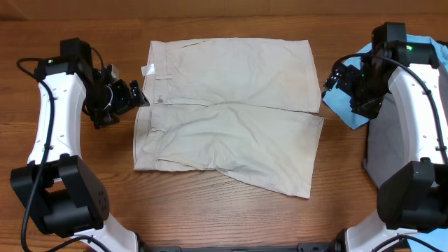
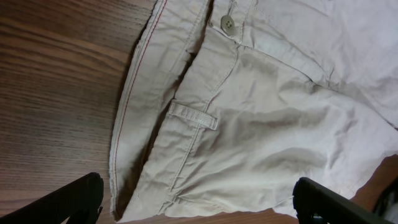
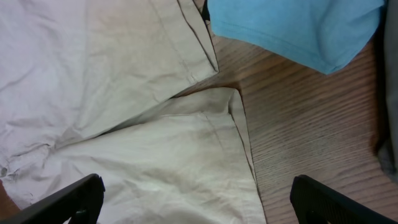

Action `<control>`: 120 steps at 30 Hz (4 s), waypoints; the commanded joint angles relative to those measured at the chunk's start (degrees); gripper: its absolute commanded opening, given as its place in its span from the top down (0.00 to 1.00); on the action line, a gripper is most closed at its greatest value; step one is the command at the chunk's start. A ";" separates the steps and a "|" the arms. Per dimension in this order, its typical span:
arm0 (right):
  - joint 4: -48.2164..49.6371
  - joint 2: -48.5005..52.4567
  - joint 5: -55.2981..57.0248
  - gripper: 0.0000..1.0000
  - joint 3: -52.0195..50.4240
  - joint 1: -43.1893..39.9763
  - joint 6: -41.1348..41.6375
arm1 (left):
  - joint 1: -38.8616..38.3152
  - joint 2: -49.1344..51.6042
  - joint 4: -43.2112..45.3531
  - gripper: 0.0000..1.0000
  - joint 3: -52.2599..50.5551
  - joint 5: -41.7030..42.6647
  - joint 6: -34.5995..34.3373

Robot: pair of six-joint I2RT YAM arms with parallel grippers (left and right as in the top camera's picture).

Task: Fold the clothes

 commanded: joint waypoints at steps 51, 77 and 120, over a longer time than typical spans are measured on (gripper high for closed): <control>0.15 -0.68 0.59 0.00 1.38 -0.15 -0.11 | -0.04 -26.58 7.43 0.27 -30.99 -3.63 8.74; 0.15 -0.68 0.59 0.00 1.38 -0.15 -0.11 | -0.07 -6.51 17.38 0.72 -31.41 6.23 14.78; 0.15 -0.68 0.59 0.00 1.38 -0.15 -0.11 | 0.48 -6.73 17.62 0.96 -33.83 2.91 10.40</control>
